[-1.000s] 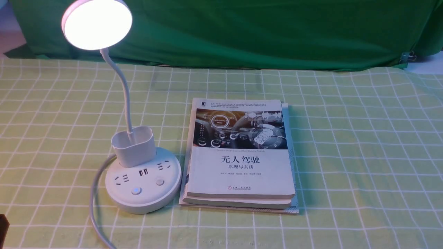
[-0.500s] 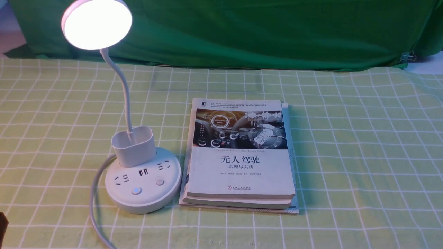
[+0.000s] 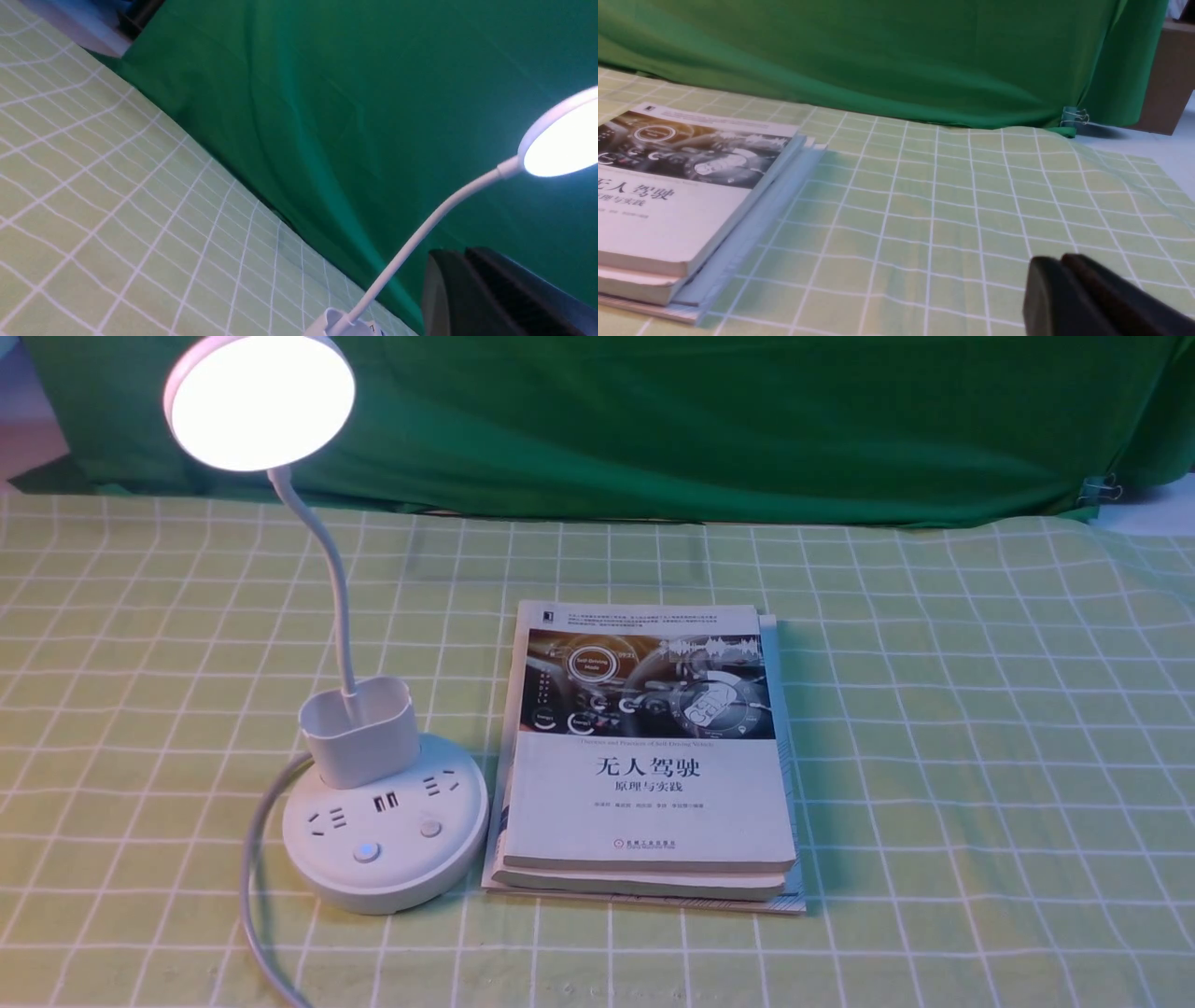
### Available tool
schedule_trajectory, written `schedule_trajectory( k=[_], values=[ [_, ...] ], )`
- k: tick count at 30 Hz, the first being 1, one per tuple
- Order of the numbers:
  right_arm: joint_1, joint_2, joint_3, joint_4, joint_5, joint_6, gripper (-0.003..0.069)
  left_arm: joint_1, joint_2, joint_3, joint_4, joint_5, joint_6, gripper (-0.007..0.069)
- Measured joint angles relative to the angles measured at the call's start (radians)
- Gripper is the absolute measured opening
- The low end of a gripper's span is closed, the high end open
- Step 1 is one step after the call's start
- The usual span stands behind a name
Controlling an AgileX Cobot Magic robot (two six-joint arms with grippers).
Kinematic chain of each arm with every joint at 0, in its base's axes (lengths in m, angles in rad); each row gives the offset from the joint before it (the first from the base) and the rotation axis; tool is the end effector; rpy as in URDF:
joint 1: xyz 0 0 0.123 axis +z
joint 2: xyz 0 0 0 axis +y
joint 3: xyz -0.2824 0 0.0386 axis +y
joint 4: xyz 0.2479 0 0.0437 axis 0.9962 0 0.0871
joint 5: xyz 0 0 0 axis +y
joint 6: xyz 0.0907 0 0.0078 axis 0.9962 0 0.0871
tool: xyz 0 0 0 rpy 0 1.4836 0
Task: Turn off the desk lamp on the green coffee tablecloth by hand.
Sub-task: 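Press the power button on the round power strip under the lamp with the left gripper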
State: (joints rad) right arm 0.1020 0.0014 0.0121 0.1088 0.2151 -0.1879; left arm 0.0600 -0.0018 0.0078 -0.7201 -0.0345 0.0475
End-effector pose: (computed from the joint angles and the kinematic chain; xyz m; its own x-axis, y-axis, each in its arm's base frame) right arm 0.0557 0.0078 0.1895 -0.1284 -0.0950 -0.9872 -0.1355 0.9877 -0.0775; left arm 0.0560 0.0054 0.2129 0.1349 -0.6156 -0.7764 0.0019 0.7837 -0.6211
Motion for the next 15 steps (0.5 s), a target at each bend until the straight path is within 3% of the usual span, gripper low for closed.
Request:
schedule_trajectory(
  k=[7,11,15],
  values=[
    [0.0,0.0,0.0,0.0,0.0,0.0,0.0029,0.0,0.122,-0.185,0.139,0.239,-0.004,0.0007],
    [0.0,0.0,0.0,0.0,0.0,0.0,0.0029,0.0,0.381,-0.373,0.296,0.505,0.031,0.0007],
    [0.0,0.0,0.0,0.0,0.0,0.0,0.0029,-0.04,0.594,-0.469,0.324,0.665,0.108,0.0007]
  ],
)
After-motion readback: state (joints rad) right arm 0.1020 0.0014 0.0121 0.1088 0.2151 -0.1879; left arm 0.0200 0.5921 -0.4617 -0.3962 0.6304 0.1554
